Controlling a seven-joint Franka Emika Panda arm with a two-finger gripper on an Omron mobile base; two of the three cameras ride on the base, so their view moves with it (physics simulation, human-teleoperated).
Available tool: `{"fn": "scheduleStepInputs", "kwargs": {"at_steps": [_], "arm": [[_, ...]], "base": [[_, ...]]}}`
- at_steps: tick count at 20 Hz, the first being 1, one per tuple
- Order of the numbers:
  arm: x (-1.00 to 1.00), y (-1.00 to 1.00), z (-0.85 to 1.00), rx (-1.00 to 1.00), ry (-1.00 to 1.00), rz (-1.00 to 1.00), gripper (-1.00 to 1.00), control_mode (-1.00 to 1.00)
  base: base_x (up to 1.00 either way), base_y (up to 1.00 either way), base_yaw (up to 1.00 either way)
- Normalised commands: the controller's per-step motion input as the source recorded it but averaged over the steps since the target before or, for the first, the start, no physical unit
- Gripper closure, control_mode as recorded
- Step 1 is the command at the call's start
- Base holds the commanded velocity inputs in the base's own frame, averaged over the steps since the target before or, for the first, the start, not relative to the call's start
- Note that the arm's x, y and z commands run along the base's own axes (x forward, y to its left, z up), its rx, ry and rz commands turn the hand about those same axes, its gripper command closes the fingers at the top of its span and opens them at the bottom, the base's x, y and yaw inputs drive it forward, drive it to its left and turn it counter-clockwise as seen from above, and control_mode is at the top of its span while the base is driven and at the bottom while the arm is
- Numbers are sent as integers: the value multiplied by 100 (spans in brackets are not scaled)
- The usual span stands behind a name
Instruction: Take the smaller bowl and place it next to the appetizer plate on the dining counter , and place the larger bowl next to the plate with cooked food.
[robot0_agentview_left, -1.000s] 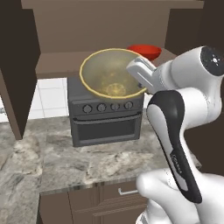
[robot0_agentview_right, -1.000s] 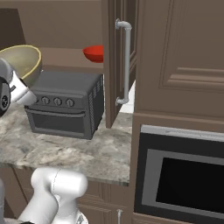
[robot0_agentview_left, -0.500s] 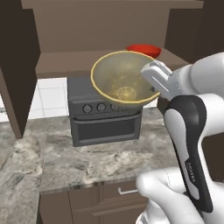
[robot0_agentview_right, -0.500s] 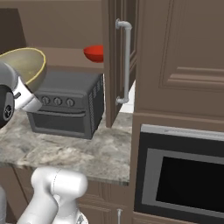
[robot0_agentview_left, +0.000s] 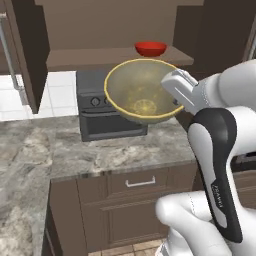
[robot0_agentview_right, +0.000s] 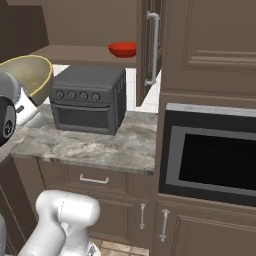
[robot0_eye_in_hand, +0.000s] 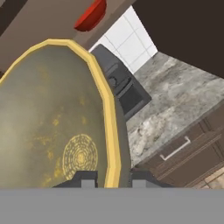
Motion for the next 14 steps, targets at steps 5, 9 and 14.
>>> {"fn": "scheduleStepInputs", "kwargs": {"at_steps": [5, 9, 14], "arm": [[0, 0, 0, 0, 0, 0, 100, 100], [0, 0, 0, 0, 0, 0, 100, 100], [0, 0, 0, 0, 0, 0, 100, 100]], "base": [[-85, -8, -18], [-58, -34, -28], [-46, -53, -35]]}}
